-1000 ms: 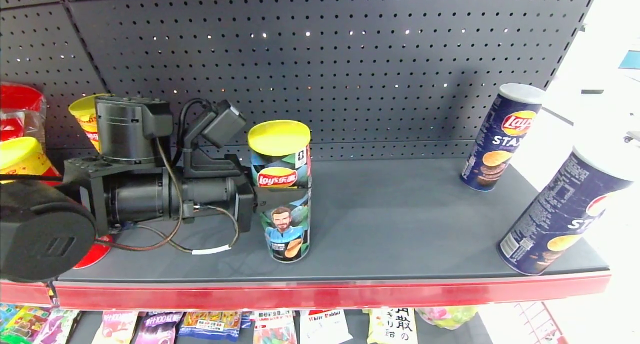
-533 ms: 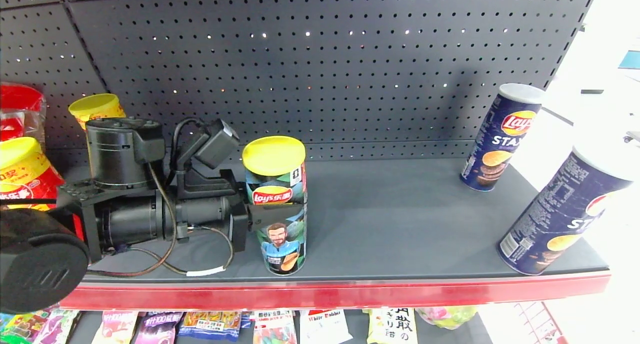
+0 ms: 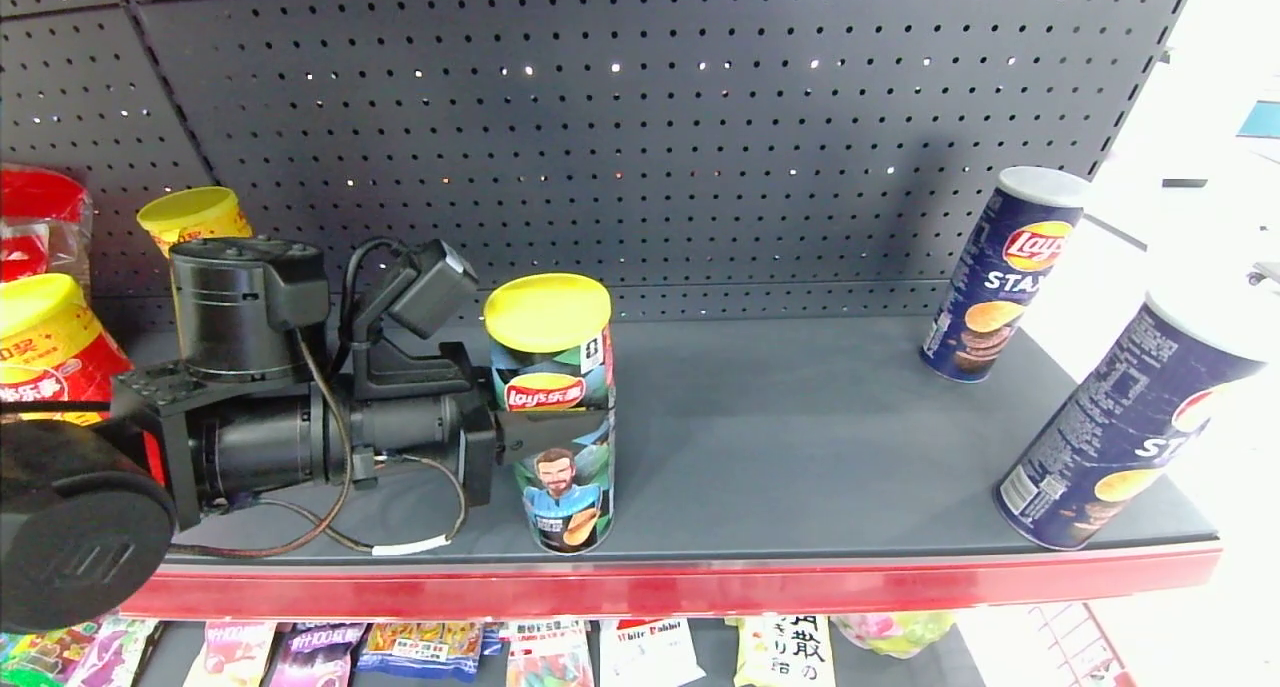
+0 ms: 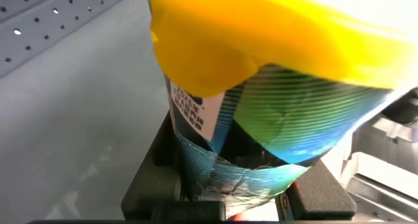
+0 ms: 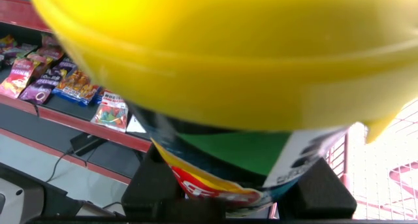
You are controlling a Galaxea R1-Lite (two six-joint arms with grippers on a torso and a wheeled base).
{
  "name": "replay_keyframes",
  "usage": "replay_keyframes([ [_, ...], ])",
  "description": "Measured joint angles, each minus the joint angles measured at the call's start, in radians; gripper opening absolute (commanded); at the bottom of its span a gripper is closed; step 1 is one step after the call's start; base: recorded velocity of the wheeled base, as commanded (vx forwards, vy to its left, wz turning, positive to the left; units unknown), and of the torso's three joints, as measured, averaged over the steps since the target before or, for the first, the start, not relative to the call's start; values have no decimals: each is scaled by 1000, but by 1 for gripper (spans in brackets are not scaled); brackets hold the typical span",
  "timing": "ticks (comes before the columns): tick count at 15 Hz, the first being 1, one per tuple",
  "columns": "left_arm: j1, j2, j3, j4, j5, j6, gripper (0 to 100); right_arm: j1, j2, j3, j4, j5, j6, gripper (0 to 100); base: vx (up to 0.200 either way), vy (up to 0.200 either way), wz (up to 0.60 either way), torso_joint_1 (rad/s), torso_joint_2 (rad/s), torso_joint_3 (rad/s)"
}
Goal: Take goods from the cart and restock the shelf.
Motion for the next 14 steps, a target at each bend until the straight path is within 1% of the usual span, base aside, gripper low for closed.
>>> replay_keyframes([
  [2, -1, -8, 7, -1, 0, -6, 0, 0, 0, 0, 0, 0, 0, 0, 0, 0, 0, 0, 0, 0],
  [5, -1, -13, 22, -7, 0, -5, 0, 0, 0, 0, 0, 0, 0, 0, 0, 0, 0, 0, 0, 0],
  [9, -1, -20, 46, -11, -1, 5, 0, 0, 0, 0, 0, 0, 0, 0, 0, 0, 0, 0, 0, 0],
  [14, -6, -28, 56, -8, 0, 5, 0, 0, 0, 0, 0, 0, 0, 0, 0, 0, 0, 0, 0, 0],
])
